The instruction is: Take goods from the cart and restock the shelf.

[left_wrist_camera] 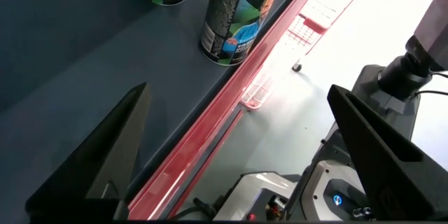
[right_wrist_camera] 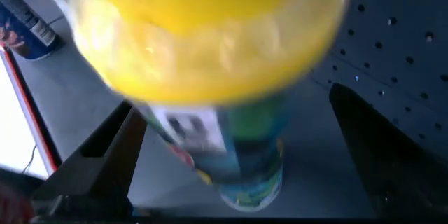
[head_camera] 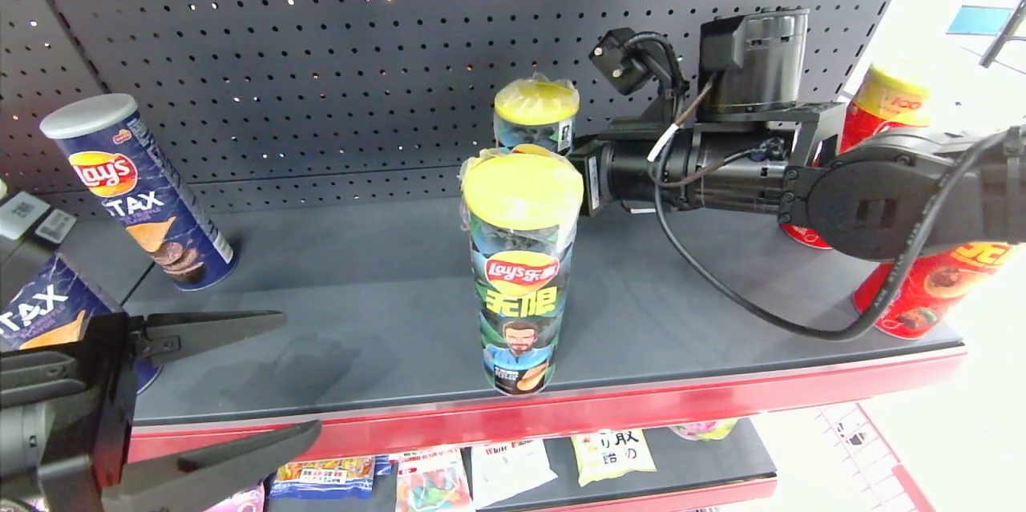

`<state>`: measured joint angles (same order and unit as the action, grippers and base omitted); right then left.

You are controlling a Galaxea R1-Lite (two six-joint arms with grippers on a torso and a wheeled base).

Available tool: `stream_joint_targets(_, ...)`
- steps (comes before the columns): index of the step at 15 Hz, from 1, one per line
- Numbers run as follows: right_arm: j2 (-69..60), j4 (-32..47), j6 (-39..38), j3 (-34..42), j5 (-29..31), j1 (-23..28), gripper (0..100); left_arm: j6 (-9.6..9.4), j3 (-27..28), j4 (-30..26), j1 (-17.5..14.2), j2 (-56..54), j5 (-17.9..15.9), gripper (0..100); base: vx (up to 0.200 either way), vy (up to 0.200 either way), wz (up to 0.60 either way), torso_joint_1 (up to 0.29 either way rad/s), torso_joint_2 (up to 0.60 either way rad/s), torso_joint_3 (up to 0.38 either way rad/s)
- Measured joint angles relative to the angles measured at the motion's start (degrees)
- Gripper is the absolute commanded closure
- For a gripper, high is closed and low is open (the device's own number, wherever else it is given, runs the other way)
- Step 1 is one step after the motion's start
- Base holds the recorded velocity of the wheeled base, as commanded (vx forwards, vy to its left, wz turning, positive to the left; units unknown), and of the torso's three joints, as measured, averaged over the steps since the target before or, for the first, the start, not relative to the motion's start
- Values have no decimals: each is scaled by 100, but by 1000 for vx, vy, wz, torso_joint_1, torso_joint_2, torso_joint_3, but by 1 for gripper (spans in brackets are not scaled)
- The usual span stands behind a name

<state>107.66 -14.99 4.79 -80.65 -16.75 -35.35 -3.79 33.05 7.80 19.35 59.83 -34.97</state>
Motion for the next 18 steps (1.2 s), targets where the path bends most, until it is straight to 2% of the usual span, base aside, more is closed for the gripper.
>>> stream_joint_targets(5,-633,-2,2,753,69,278,0,-6,-1,0,-2,30,17,0,0,0,0,0,0,0)
stream_joint_targets(8,-1113,-2,2,1376,208,492,0,-9,-1,5,-2,56,405,0,0,0,0,0,0,0)
stream_joint_targets(12,-1932,30,-6,2324,479,623,0,-56,22,10,0,210,644,0,0,0,0,0,0,0)
stream_joint_targets(13,-2155,33,-6,2620,493,647,0,-156,22,10,9,273,695,0,0,0,0,0,0,0)
stream_joint_targets(14,-2416,33,-6,2977,496,652,0,-386,22,10,24,371,758,0,0,0,0,0,0,0)
stream_joint_targets(15,-2693,33,-6,3350,496,656,0,-742,24,10,35,496,829,0,0,0,0,0,0,0)
stream_joint_targets(16,-2932,35,-6,3658,494,650,0,-981,27,10,41,612,886,0,0,0,0,0,0,0)
stream_joint_targets(18,-3388,38,-9,4113,494,639,0,-1103,60,-11,112,830,967,0,0,0,0,0,0,0)
